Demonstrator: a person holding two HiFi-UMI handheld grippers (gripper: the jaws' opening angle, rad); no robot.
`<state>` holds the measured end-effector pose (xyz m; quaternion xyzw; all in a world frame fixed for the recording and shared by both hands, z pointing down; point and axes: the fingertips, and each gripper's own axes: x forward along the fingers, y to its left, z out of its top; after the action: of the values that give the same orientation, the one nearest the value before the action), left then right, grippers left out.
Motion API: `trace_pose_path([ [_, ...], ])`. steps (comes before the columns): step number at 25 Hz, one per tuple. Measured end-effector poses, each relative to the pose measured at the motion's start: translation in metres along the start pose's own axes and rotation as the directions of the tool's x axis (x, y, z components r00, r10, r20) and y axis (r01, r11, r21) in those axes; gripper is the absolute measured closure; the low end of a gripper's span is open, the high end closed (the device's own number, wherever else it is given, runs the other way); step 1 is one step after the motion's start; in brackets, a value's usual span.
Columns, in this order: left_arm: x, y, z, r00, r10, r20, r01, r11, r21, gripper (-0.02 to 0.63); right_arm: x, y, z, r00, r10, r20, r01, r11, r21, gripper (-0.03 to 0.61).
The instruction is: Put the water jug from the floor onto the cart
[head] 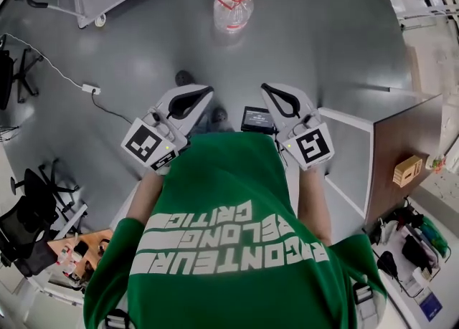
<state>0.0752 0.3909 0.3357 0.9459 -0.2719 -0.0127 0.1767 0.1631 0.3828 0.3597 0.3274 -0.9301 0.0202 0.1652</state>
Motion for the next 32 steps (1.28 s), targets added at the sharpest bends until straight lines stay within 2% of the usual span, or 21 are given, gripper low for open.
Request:
trace_pose_path([
  [4, 0.000, 0.034, 0.006, 1.000, 0.003, -0.013, -0.003, 1.000, -0.023, 0.598, 0.027, -0.019, 0.008, 1.000, -0.010, -0.015, 0.011, 1.000, 0.028, 0.586],
  [12, 0.019, 0.113, 0.050, 1.000, -0.012, 0.024, 0.012, 1.000, -0.024, 0.598, 0.085, -0.067, 0.038, 0.999, -0.041, -0.031, 0.041, 0.999, -0.008, 0.586],
  [16, 0.021, 0.151, 0.067, 0.999, -0.011, 0.047, 0.013, 0.999, -0.038, 0.598, 0.110, -0.086, 0.046, 0.996, -0.050, -0.072, 0.047, 0.998, -0.034, 0.586],
  [24, -0.006, 0.233, 0.066, 0.997, 0.058, 0.057, -0.052, 0.993, -0.109, 0.598, 0.158, -0.095, 0.039, 0.975, 0.000, -0.223, -0.025, 0.994, -0.106, 0.586],
  [32, -0.004, 0.276, 0.076, 0.992, 0.123, 0.038, -0.119, 0.988, -0.095, 0.598, 0.182, -0.113, 0.040, 0.964, 0.055, -0.259, -0.093, 0.986, -0.137, 0.586],
])
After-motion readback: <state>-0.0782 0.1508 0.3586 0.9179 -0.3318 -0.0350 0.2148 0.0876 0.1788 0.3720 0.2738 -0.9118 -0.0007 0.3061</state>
